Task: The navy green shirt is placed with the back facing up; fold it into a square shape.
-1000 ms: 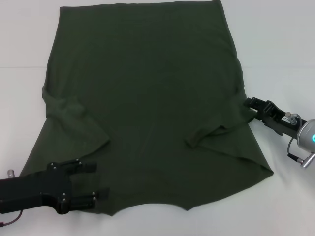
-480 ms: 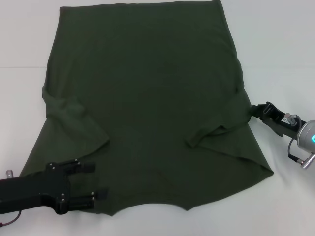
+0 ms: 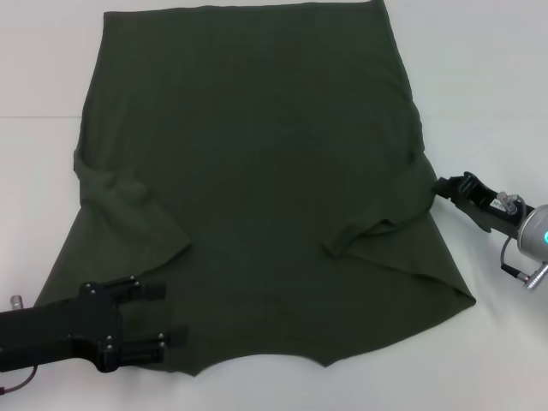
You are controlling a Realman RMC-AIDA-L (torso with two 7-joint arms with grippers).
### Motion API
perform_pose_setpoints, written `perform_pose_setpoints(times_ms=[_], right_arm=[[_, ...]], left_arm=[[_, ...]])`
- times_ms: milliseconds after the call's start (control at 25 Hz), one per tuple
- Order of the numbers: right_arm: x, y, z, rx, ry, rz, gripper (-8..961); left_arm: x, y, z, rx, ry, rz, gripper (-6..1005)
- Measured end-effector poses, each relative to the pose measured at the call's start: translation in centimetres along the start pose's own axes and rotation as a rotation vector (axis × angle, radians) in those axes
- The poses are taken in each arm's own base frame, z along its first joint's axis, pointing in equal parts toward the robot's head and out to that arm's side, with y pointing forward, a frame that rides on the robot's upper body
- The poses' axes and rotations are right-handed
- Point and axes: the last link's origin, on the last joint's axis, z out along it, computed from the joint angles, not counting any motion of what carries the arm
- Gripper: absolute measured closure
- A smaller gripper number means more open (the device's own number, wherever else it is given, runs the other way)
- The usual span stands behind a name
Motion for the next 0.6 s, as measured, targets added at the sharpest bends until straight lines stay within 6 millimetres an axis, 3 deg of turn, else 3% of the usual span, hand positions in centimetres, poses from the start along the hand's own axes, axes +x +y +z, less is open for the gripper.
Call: perform_pose_setpoints(times_ms=[280,600], right_arm=[[-1.1,1.9,0.2,-0.099,-0.041,0.041,914],[-2.0,4.4,1.9,-0.12,-0.06,0.028,913]], left_arm=[[0.0,0.0,0.0,0.0,0.001,-0.001,192],[0.0,0.0,0.1,-0.001,-0.001,0.003,192]])
